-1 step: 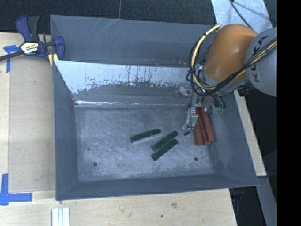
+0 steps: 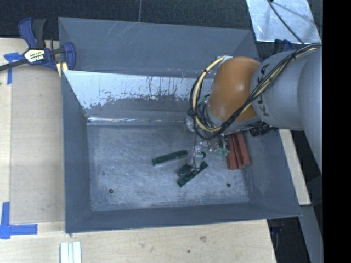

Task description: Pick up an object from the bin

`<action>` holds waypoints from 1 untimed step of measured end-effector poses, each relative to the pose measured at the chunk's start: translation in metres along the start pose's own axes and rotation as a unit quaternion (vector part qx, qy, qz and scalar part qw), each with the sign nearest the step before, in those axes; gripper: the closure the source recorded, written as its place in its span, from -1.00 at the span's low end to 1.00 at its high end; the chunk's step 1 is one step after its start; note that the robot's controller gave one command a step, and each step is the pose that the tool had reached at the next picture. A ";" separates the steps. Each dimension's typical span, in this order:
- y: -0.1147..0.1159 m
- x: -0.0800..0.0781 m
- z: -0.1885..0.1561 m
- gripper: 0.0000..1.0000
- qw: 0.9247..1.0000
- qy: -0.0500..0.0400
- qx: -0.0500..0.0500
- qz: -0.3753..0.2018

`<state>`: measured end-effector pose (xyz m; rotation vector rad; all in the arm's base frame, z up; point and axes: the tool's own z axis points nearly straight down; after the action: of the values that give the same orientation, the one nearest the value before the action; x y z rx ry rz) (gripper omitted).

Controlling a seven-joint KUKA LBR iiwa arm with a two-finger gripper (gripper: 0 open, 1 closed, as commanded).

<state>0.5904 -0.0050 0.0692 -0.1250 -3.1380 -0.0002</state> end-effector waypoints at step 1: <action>0.036 0.036 -0.003 -1.00 0.995 -0.003 0.000 -0.095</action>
Offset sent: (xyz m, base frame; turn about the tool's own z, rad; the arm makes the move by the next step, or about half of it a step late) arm -0.0347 0.0385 0.0008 -0.1906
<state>0.5578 0.0334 0.0721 0.1752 -3.1426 0.0001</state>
